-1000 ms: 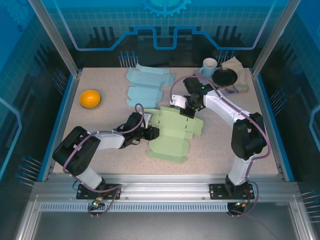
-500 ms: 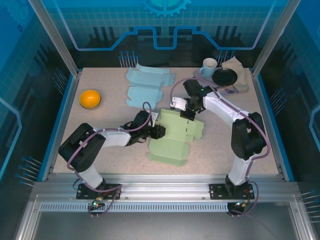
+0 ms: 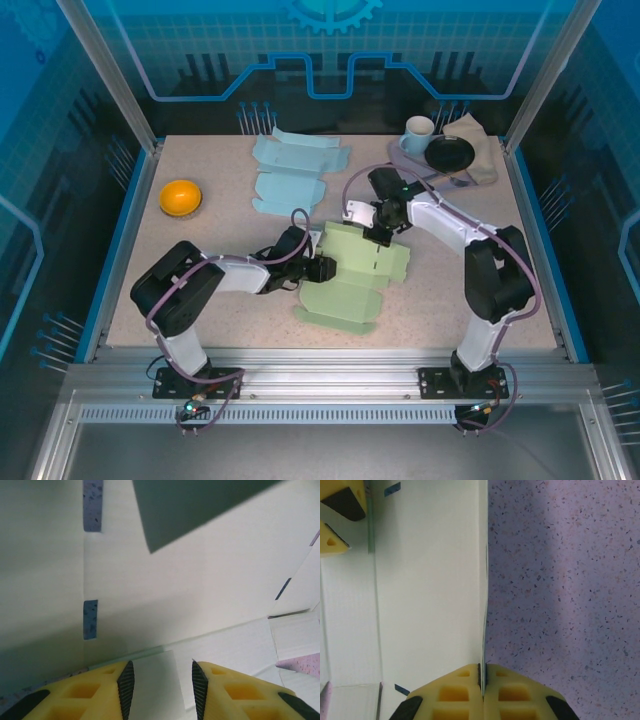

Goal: Fold the paper box

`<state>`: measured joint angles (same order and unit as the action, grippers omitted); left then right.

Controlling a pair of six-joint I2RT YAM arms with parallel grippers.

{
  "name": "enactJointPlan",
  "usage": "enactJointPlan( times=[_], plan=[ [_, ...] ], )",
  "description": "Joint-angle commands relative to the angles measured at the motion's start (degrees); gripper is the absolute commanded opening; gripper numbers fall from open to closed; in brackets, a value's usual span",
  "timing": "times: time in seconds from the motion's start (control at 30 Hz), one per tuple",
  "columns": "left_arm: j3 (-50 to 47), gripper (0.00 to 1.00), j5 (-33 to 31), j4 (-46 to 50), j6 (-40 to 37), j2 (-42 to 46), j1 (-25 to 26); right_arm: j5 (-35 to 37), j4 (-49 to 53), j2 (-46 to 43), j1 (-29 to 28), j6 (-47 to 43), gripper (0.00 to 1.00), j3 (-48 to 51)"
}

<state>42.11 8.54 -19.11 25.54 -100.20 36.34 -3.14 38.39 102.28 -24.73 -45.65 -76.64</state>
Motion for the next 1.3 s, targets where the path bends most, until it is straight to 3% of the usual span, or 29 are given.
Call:
enactJointPlan(
  times=[0.0, 0.23, 0.37, 0.53, 0.77, 1.0, 1.27],
  plan=[
    [1.3, 0.41, -1.6, 6.9, -3.4, 5.1, -0.4, 0.1, -3.5, -3.7, -0.8, -0.7, 0.0, 2.7],
    [-2.0, 0.42, 1.5, 14.6, -11.6, 25.4, -6.0, 4.3, -17.9, -10.8, -2.1, -7.6, 0.0, 11.9],
    [-7.8, 0.42, -3.4, 16.1, -16.5, 34.9, -8.7, 5.8, -30.1, -14.8, -3.9, -12.6, 0.0, 18.9],
    [-12.8, 0.36, -5.5, 16.2, -15.3, 39.8, -15.0, 11.3, -53.2, -17.7, -6.8, -21.1, 0.0, 31.5],
    [-16.5, 0.35, -7.2, 11.2, -14.9, 42.2, -16.7, 21.8, -83.5, -14.4, -10.0, -31.2, 0.0, 42.3],
    [-17.4, 0.34, -7.9, 9.2, -13.2, 43.0, -19.5, 18.9, -88.8, -17.9, -10.8, -32.6, 0.0, 46.3],
    [-8.2, 0.31, -13.8, 16.2, -14.1, 33.4, -19.9, 18.1, -91.8, -16.7, -13.3, -34.5, 0.0, 48.0]
  ],
)
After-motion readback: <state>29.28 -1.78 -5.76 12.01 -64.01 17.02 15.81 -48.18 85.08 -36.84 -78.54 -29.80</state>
